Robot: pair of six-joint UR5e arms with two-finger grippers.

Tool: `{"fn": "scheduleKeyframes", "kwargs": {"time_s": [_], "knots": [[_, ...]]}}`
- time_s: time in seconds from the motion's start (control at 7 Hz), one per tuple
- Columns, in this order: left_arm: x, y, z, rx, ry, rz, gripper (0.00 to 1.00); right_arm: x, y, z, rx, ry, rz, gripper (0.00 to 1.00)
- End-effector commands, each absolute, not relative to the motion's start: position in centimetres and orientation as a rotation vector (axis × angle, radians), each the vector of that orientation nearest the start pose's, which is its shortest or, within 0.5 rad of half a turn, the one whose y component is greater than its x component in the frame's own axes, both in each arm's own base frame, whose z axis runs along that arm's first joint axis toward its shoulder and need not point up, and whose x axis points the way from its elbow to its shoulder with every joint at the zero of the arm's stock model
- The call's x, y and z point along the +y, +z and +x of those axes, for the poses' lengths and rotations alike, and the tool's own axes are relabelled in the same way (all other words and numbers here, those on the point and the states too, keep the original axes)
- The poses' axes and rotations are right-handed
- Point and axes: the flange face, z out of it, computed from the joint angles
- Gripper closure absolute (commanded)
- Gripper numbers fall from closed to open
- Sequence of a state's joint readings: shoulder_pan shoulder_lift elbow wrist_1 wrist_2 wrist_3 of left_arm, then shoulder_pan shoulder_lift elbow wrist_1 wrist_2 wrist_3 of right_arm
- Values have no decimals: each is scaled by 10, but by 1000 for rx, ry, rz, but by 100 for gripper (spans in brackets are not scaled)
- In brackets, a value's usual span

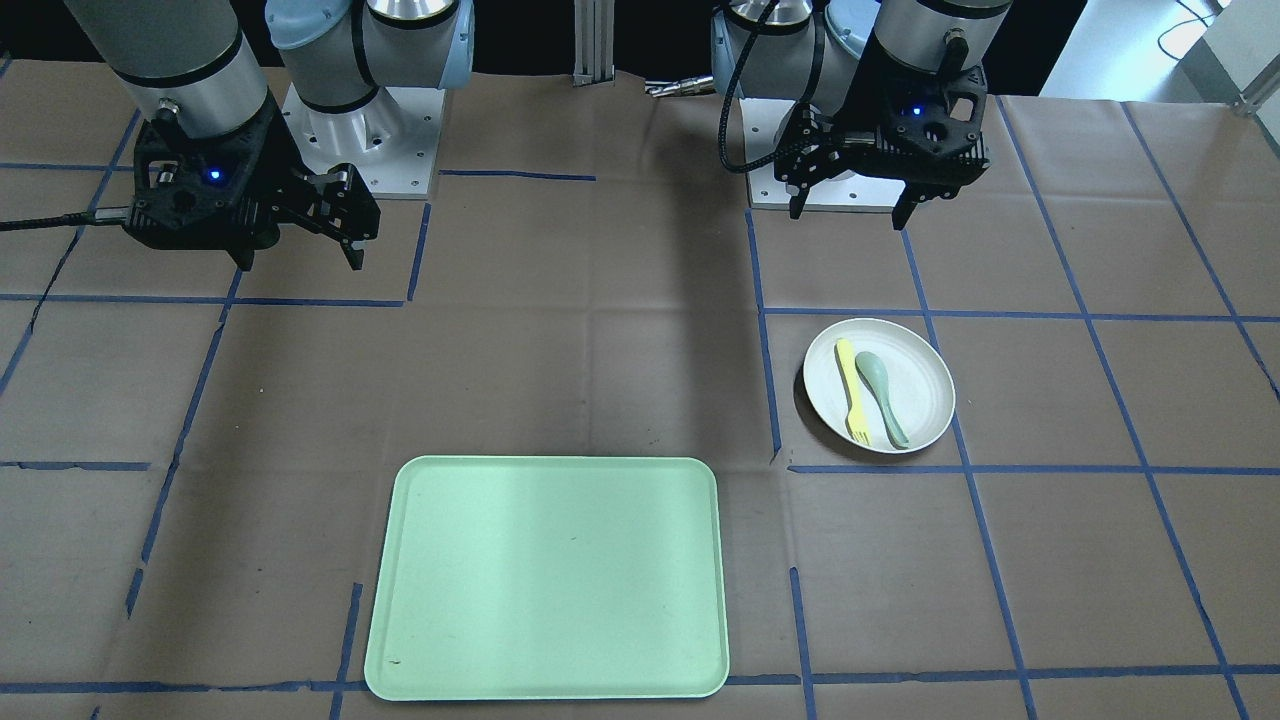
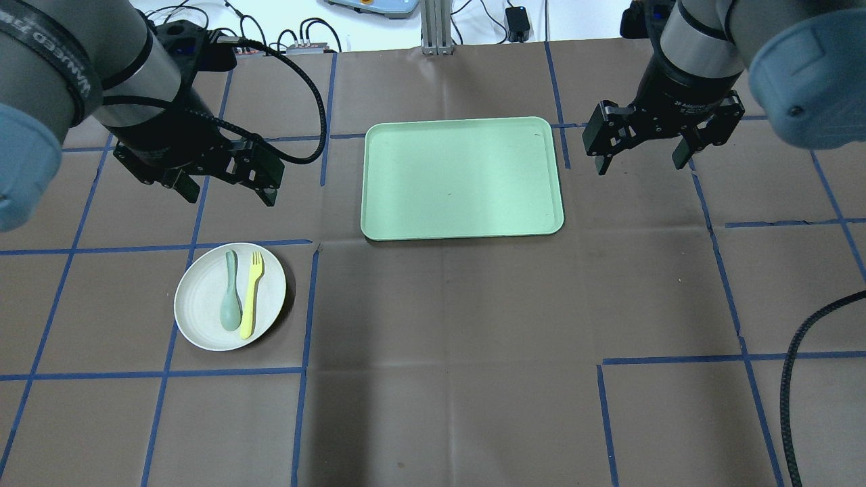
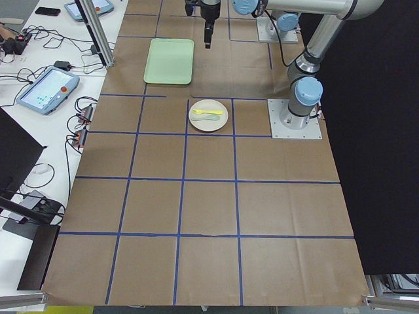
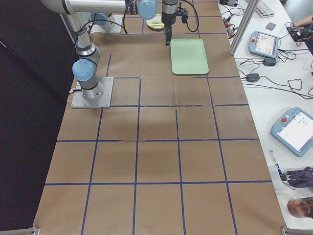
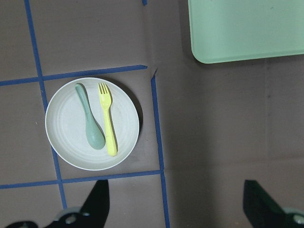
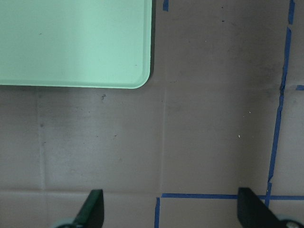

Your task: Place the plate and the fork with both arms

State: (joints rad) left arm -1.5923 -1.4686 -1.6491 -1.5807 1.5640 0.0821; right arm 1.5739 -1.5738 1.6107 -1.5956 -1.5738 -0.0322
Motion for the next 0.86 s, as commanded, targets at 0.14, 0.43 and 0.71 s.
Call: {"fn": "scheduleKeyframes", "kwargs": {"time_s": [0.14,0.43,0.71], "knots": [[-445,492,-142,3138,-12,169,0,-489,472,134,3144,19,-55,0],[-458,473,-131,3138,50,209,0,-489,472,134,3144,19,-55,0],[-476,445,-81,3149,103,222,0,-489,472,134,3144,17,-55,0]]}}
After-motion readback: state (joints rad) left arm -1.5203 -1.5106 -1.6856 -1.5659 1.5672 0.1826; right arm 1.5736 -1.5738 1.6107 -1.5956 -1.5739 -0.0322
